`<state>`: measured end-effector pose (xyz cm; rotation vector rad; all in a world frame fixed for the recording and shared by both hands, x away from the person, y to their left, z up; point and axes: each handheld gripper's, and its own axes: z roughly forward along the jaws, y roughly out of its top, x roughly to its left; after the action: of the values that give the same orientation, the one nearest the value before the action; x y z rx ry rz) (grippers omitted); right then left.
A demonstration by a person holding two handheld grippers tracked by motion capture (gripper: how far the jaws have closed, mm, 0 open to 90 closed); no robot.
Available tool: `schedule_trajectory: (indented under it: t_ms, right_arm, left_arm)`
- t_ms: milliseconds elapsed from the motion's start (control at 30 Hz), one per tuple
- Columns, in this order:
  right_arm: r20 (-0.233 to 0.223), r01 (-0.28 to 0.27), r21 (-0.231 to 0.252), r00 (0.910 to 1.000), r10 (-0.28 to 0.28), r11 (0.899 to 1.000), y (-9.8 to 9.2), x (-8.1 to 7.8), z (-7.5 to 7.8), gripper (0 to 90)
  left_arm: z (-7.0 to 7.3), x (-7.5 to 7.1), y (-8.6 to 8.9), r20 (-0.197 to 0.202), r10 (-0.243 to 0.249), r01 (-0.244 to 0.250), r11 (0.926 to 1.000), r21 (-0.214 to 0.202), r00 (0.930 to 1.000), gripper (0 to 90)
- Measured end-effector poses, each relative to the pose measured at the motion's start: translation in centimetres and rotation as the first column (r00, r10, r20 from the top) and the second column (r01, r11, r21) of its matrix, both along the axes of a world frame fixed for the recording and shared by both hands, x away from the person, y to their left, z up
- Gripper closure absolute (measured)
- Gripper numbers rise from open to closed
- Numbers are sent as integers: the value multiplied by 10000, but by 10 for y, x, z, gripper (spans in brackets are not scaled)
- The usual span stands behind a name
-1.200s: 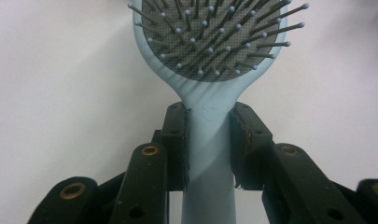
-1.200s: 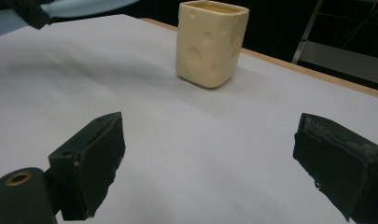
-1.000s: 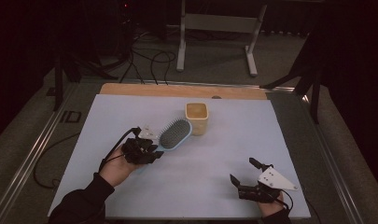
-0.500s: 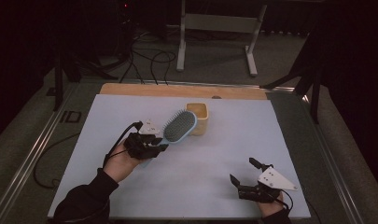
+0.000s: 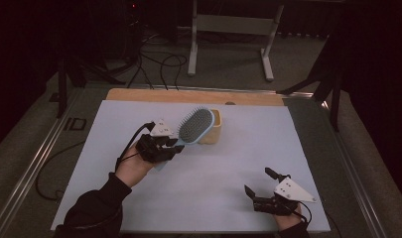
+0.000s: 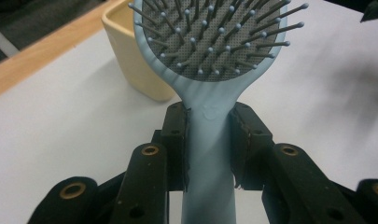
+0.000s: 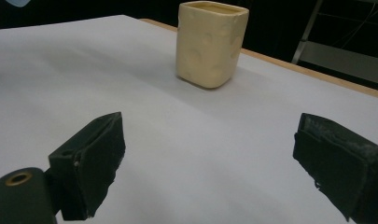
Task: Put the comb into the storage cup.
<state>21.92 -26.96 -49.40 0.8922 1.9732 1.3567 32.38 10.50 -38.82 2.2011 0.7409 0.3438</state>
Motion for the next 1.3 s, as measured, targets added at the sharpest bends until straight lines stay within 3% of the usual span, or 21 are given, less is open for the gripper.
schedule_trajectory:
  t_ms: [500, 967, 1067, 1300]
  right_arm:
    - [46, -6, 8, 10000, 6, 10000, 0, 0, 0, 91]
    - [55, -6, 27, 10000, 6, 10000, 0, 0, 0, 91]
    - [56, -12, 34, 10000, 12, 10000, -1, 0, 0, 91]
    - [46, -38, 37, 10000, 38, 10000, -1, 0, 0, 91]
  left_arm:
    - [2, 12, -8, 445, 176, -163, 9994, -299, 9989, 703]
    - [11, 23, -22, 1024, 245, -143, 9950, -990, 9944, 702]
    - [13, 28, -27, 1303, 295, -131, 9921, -1249, 9910, 702]
    - [13, 37, -37, 1344, 314, -104, 9880, -1542, 9904, 702]
